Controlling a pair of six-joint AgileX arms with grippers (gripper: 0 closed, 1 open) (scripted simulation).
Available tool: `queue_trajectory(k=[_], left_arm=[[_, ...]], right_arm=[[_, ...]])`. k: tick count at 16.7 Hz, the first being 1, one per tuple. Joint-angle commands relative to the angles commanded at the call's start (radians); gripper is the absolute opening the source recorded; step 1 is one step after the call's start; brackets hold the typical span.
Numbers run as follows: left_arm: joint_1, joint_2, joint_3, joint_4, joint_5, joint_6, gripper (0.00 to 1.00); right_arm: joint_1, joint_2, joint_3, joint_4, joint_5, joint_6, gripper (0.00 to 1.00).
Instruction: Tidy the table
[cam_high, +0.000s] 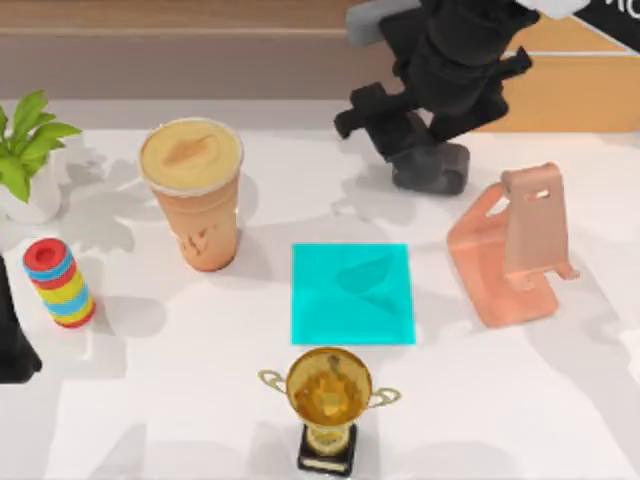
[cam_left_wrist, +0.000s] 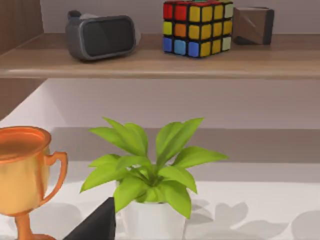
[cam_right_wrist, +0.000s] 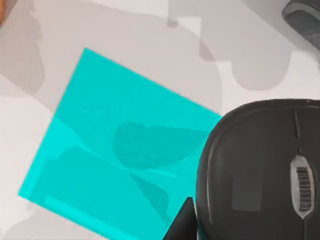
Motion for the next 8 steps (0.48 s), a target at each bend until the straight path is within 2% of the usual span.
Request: queue_trajectory(k=[4, 8], left_arm=[[0.000, 0.000, 0.000, 0.000, 0.000, 0.000, 1.00], [0.000, 0.000, 0.000, 0.000, 0.000, 0.000, 1.00]], right_arm=[[0.078, 0.133, 0.014, 0.004, -0.002, 0.325, 0.00], [0.116, 0.236, 0.011, -0.002, -0.004, 0.543, 0.00]])
